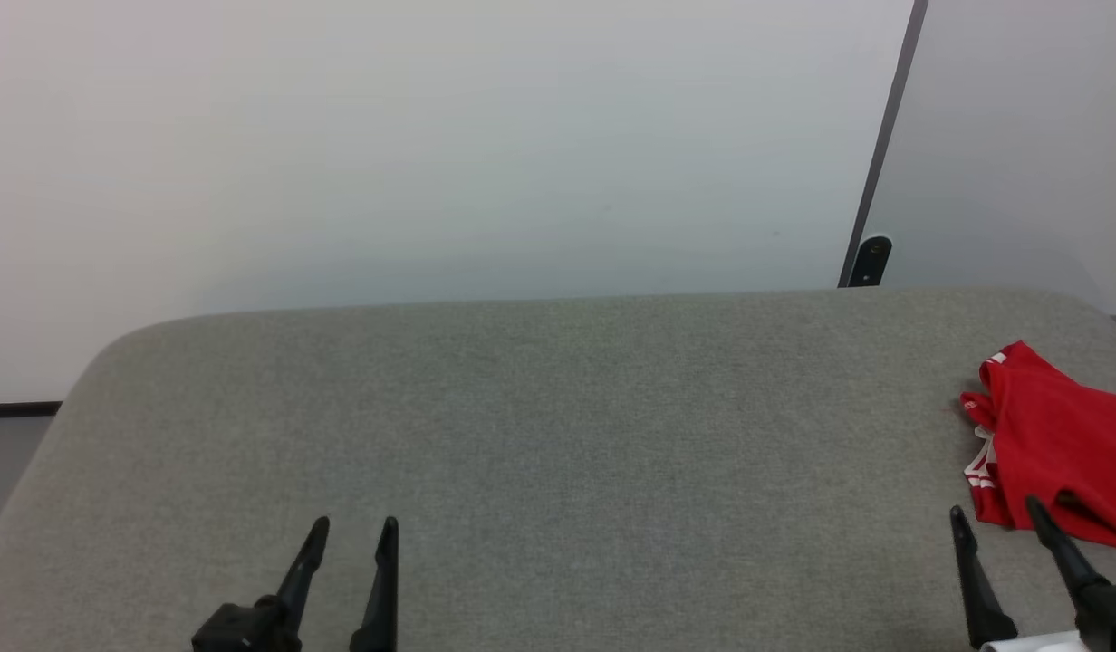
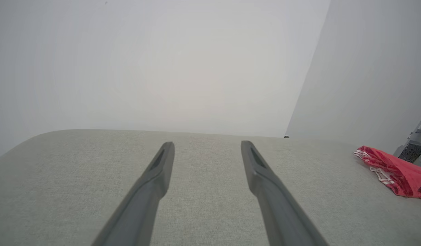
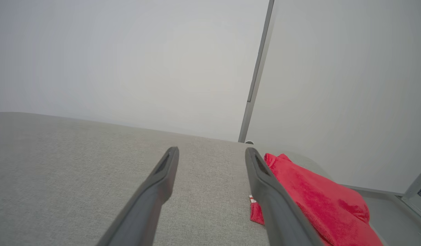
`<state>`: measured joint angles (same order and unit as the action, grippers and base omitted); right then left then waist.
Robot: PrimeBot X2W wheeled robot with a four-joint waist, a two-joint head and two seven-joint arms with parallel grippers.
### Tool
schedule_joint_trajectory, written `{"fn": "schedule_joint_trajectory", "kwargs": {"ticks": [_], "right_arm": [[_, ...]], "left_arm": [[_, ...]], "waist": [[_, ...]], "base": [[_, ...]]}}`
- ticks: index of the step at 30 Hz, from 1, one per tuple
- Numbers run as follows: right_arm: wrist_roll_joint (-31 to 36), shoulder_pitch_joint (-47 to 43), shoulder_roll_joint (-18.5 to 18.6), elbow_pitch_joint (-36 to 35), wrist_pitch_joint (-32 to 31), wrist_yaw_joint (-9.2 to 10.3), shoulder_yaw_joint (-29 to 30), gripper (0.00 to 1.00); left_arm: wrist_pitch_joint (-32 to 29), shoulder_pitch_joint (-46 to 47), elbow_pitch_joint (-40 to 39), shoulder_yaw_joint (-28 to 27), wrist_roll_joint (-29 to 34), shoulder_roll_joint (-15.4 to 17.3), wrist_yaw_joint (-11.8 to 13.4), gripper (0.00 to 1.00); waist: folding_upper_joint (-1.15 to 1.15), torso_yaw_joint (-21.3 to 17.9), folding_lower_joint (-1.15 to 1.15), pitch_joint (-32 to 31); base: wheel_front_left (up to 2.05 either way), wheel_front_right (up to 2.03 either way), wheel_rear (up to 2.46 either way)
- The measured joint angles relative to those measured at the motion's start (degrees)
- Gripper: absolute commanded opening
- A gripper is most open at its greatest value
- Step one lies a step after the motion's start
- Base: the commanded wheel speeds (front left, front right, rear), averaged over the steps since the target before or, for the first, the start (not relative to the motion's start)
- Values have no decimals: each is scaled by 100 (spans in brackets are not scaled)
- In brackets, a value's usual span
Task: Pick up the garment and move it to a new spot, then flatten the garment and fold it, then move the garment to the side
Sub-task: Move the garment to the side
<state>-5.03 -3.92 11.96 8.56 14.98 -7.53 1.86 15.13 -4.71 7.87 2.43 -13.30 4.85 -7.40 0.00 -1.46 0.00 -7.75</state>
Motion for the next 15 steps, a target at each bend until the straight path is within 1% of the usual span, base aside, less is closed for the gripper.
{"fn": "schedule_joint_trajectory", "kwargs": {"ticks": [11,15], "right_arm": [[8,-21,-84,1,0,0,-211,100],[8,-21,-68,18,0,0,-223,100]], "left_arm": [[0,10,111,-108,-33,134,0,100],[0,10,164,-140,-192,167,0,100]], "waist": [[0,122,0,-102],[0,158,0,-126]], "base": [[0,0,0],[0,0,0]]}}
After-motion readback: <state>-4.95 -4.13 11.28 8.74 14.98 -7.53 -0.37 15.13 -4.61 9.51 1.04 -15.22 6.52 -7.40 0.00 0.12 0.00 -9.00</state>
